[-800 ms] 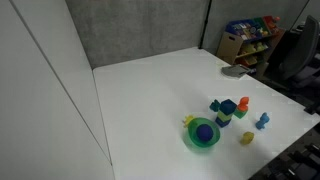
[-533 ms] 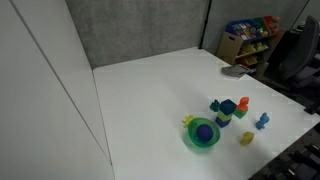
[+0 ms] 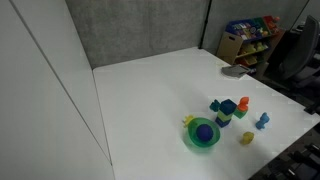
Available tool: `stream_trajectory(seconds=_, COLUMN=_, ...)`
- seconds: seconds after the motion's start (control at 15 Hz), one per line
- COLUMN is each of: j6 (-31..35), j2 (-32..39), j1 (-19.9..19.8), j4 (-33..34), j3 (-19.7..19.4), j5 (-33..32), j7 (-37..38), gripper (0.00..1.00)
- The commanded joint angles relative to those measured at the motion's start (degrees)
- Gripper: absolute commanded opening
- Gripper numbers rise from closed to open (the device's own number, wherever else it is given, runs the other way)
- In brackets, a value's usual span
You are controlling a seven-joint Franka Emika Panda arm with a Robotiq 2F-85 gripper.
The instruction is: Remove the purple ball from the bowl and put it on the table
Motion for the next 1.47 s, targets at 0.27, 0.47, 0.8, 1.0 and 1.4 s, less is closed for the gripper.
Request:
stream_trajectory(seconds=0.27, j6=-0.19, j2=8.18, j1=-0.17, j4=8.01, j3=2.54, j5=-0.06, j7=1.97, gripper=1.00)
stream_trajectory(seconds=0.47, j6=0.03, j2=12.72, j1=-0.25, j4=11.40, j3=3.48, j5=-0.39, j7=3.30, gripper=1.00)
stream_trajectory(seconds=0.8, j6=5.19, j2=20.15, j1=-0.30, j4=13.32, j3=4.20, j5=-0.64, j7=6.39, gripper=1.00)
stream_trajectory(seconds=1.0, j6=10.41, j2=24.14, j1=-0.24, j4=12.68, j3=4.31, j5=-1.08, j7=8.31, gripper=1.00)
stream_trajectory(seconds=1.4, j6=19.27, j2=31.62, j1=1.19, j4=11.75, j3=4.74, j5=-0.46, j7=8.40, gripper=1.00)
